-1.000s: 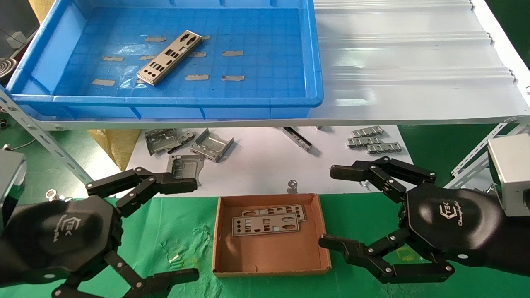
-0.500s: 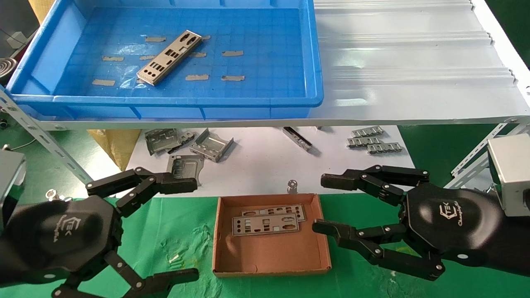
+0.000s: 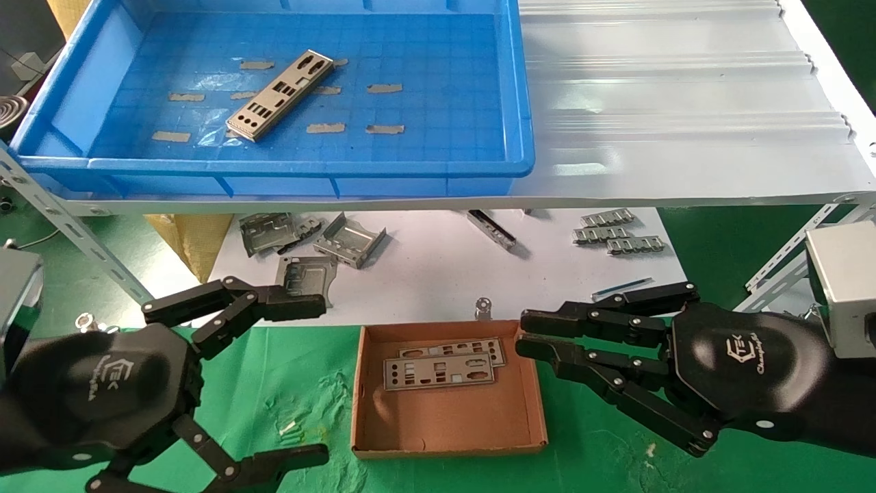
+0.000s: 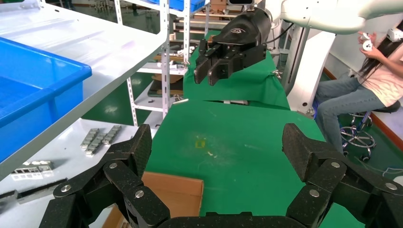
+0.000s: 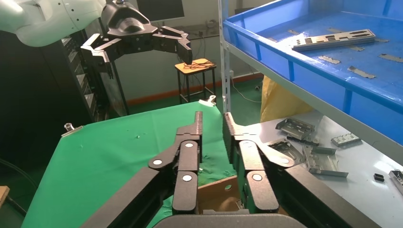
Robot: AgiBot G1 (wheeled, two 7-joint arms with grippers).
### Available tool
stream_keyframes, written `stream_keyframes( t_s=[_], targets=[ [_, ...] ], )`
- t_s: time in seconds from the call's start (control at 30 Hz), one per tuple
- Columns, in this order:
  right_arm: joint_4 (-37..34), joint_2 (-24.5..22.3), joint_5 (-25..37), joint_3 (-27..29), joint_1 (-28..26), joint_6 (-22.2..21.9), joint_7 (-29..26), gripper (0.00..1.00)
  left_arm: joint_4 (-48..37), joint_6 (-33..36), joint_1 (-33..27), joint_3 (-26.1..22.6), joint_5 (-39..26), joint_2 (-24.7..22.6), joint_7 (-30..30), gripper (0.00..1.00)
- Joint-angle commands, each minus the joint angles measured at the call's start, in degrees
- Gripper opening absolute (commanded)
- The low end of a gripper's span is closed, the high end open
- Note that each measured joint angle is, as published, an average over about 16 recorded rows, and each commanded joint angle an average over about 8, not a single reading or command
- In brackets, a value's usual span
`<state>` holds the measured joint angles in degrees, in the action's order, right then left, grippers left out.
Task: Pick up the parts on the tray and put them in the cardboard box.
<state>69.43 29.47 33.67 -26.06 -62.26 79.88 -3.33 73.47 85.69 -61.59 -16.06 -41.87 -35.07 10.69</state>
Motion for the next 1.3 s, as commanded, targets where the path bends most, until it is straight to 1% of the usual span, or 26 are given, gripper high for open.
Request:
stream_keyframes(
  t_s=[0.03,0.8,0.93,1.03,1.1,1.2,1.3],
  targets=[
    [0.00,0.00,0.00,0.00,0.00,0.00,0.00,0.00,0.00,0.00,0.00,0.00,0.00,0.00,0.00,1.00],
    [0.00,0.00,0.00,0.00,0.00,0.00,0.00,0.00,0.02,-0.02,-0.02,0.00,-0.01,0.01,0.03,1.00],
    [0.00,0.00,0.00,0.00,0.00,0.00,0.00,0.00,0.25,-0.46,-0.75,-0.16,-0.52,-0.09,0.52,1.00],
    [0.00,0.00,0.00,0.00,0.00,0.00,0.00,0.00,0.32,-1.74,-2.89,-0.67,-2.00,-0.63,1.80,1.00],
    [0.00,0.00,0.00,0.00,0.00,0.00,0.00,0.00,0.06,-3.11,-5.48,-1.29,-3.98,-1.33,2.87,1.00],
    [0.00,0.00,0.00,0.00,0.00,0.00,0.00,0.00,-1.54,-5.44,-10.77,-2.69,-8.21,-3.15,4.40,1.00],
    [0.00,0.00,0.00,0.00,0.00,0.00,0.00,0.00,-5.30,-7.64,-17.12,-4.63,-13.45,-6.03,5.39,1.00]
  ],
)
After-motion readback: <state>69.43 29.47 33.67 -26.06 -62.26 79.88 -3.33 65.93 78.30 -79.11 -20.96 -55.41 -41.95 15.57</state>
